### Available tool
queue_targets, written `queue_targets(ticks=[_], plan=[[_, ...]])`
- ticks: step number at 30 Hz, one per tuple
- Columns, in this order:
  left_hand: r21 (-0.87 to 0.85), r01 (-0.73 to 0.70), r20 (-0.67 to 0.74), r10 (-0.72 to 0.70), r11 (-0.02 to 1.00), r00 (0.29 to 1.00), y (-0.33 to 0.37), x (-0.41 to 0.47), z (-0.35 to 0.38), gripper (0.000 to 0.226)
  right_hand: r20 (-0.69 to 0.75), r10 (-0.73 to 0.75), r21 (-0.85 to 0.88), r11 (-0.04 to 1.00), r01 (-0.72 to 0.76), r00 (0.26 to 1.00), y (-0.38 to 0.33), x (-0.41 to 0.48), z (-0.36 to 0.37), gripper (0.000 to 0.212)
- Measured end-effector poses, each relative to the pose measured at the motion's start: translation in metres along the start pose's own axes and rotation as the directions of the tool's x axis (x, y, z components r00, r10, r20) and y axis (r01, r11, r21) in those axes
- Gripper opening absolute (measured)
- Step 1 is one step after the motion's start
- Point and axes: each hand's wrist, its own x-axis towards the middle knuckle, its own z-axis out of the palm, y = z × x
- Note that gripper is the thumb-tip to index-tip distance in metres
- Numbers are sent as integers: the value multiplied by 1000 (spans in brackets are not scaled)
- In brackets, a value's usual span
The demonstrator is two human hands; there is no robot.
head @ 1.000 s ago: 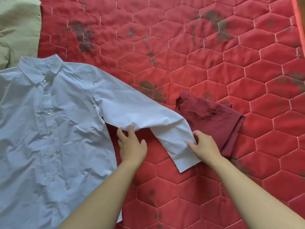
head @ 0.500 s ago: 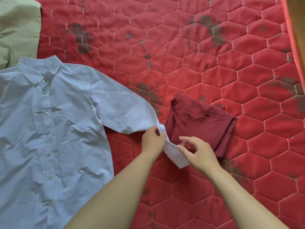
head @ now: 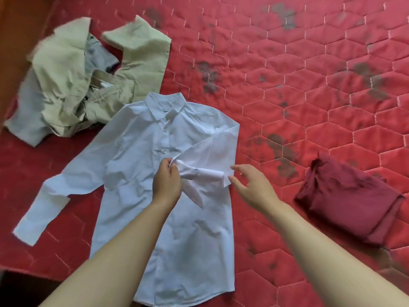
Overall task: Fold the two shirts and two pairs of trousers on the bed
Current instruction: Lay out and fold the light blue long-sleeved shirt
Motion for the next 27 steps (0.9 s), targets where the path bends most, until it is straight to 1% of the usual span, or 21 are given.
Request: queue_targets(ticks=[2, 5, 8, 10, 11, 13, 15, 17, 18, 20, 21, 22, 23, 24, 27], plan=[[-12, -6, -25, 6, 1000, 1000, -25, 26, -41, 18, 8, -35, -43, 998, 36, 999, -37, 13, 32, 35], [-5, -52, -11, 52, 999, 999, -65, 71, -94, 18, 15, -25, -64, 998, 26, 1000, -91, 36, 91, 38], [34, -126, 88, 122, 991, 989, -108, 120, -140, 18, -4, -2, -66, 998, 2, 1000, -142, 64, 161, 42], [100, -170, 154, 153, 980, 976, -139, 150, -168, 19, 14, 23, -70, 997, -22, 1000, -171, 82, 206, 45], [122, -191, 160, 170, 974, 972, -154, 165, -181, 19, 31, 26, -73, 997, -23, 999, -183, 91, 227, 46], [146, -230, 117, 214, 962, 970, -181, 195, -211, 18, 57, 12, -84, 996, -7, 998, -202, 108, 264, 47], [134, -240, 23, 239, 961, 971, -208, 222, -243, 18, 39, -29, -107, 994, 33, 999, -214, 123, 290, 48], [152, -185, -52, 194, 971, 980, -240, 243, -272, 19, 20, -70, -123, 990, 72, 997, -221, 134, 309, 48], [194, -139, -41, 150, 971, 988, -257, 251, -282, 20, 25, -82, -127, 988, 84, 996, -224, 138, 317, 48], [322, -58, 86, 32, 945, 996, -287, 262, -289, 20, 64, -80, -143, 986, 89, 995, -227, 146, 334, 50], [382, -55, 169, -11, 923, 986, -298, 264, -286, 24, 90, -65, -157, 985, 79, 994, -228, 149, 342, 51], [425, -82, 244, -27, 902, 969, -305, 266, -278, 30, 106, -43, -171, 983, 61, 993, -227, 152, 348, 52], [461, -126, 298, -19, 879, 954, -308, 268, -269, 35, 106, -21, -182, 982, 40, 994, -226, 154, 352, 53], [497, -173, 322, 5, 850, 947, -307, 269, -257, 39, 92, -3, -189, 982, 20, 996, -224, 157, 353, 53], [565, -274, 310, 107, 779, 945, -285, 278, -222, 54, 10, 20, -219, 976, -18, 1000, -209, 165, 339, 51]])
